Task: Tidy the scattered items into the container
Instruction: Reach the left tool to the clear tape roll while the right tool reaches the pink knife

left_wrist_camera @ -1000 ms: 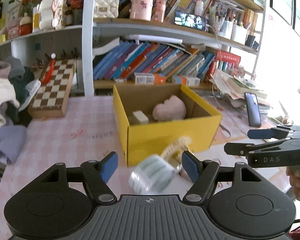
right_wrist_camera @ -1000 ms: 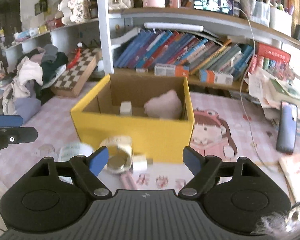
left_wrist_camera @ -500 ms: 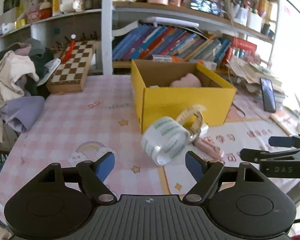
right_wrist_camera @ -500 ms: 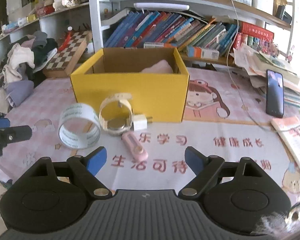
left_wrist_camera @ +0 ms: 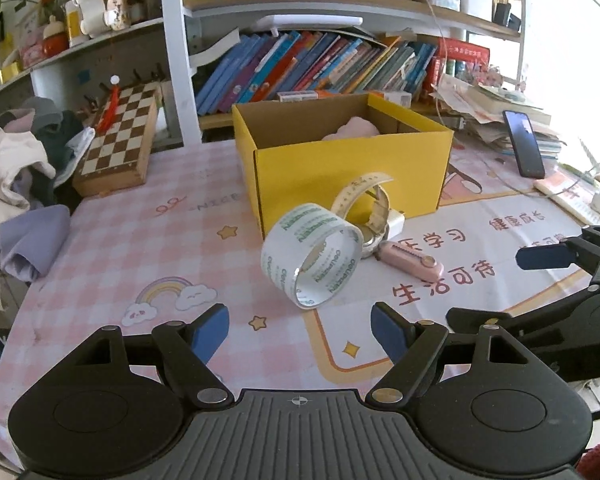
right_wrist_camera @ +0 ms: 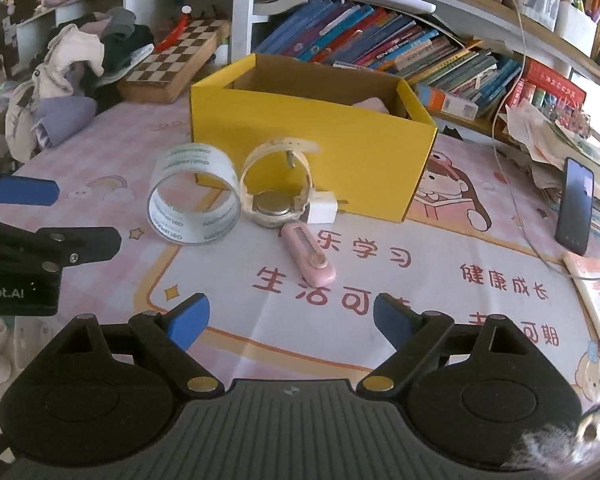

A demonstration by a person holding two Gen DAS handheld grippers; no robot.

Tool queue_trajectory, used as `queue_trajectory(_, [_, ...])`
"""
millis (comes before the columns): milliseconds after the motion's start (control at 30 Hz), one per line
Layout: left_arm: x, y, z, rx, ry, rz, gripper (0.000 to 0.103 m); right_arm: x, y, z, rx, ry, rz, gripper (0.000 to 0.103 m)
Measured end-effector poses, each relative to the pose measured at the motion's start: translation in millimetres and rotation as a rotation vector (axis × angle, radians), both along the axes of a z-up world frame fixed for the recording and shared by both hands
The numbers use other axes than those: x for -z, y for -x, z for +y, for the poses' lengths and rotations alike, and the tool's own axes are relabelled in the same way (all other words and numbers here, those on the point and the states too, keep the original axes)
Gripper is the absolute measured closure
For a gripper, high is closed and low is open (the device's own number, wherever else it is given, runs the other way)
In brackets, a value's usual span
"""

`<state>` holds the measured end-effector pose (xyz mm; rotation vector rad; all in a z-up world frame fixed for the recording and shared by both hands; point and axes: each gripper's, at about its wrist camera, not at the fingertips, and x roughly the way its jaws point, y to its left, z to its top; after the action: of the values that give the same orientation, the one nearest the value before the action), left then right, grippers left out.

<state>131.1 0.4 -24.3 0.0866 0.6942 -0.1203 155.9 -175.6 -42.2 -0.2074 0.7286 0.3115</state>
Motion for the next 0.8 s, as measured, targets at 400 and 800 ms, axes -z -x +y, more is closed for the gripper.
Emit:
queue_trajectory(400, [4.5,-18.5,0.9,-0.028,-0.003,0.007,0.023,1.8,-20.8,-3.5,-0.018,-0.003,0.024,0.017])
queue_trajectory(800, [10.1,-43.4,-1.0,-0.048,-0.004,0.026,0.023,7.6,-50.2,-10.3,-0.027,-0.002,0.063,0.022])
